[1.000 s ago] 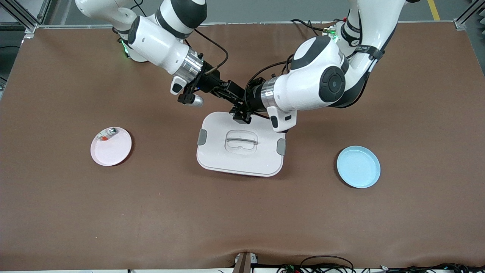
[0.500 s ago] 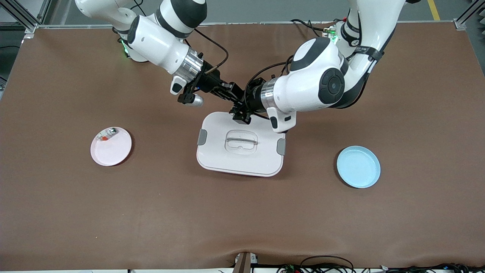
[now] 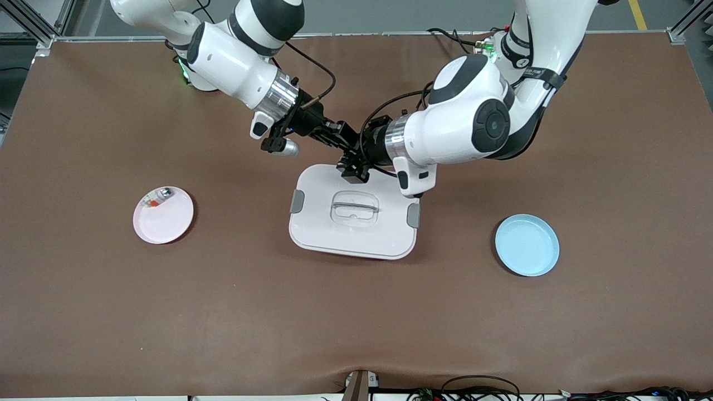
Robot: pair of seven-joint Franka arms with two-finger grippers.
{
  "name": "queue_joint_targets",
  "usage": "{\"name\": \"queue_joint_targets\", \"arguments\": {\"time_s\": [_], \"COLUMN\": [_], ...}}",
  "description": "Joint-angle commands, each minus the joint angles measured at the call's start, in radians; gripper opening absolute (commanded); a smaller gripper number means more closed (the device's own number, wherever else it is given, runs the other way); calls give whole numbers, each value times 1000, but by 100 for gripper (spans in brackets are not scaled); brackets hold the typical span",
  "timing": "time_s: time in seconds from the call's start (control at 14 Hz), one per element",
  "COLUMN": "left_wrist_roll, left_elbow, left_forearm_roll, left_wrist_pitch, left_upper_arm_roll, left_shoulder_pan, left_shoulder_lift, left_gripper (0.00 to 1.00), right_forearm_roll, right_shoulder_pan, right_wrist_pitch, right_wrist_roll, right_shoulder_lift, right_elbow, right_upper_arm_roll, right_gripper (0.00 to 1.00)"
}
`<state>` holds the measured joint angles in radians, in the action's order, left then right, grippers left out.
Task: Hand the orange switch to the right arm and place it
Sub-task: 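Close the right gripper on the switch and open the left gripper, then carry the switch to the white plate while the left gripper withdraws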
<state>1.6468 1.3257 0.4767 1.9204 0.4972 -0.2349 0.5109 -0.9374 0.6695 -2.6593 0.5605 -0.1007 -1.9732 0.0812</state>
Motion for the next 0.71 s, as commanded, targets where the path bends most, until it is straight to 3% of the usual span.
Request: {"name": "queue_joint_targets", "arguments": {"time_s": [0.0,0.29,0.43,0.64], "left_wrist_roll": [-59,-181,-266,-454], "left_elbow": [-25,-25,-20,-19], "left_forearm_roll": [3,-44,-198,-401], "left_wrist_pitch": [-11,-12,-27,-159], "left_upper_arm_roll": [-9,-23,-14,-17], "left_shoulder_pan": [48,123,167,207], "left_shoulder_lift": [-9,-63,-78,-95], "left_gripper": [100,100,100,100], "right_forearm_roll": [-17,5,114,267], "right_shoulder_pan": [-5,-10,-36,-80], "right_wrist_pitch": [13,111,211,388], "right_wrist_roll": [6,-5,-5,-19], "right_shoulder_lift": [-5,22,50,102], "right_elbow": [16,14,16,17], "right_upper_arm_roll": [-3,-14,-17,-17], "right_gripper": [0,0,0,0]}}
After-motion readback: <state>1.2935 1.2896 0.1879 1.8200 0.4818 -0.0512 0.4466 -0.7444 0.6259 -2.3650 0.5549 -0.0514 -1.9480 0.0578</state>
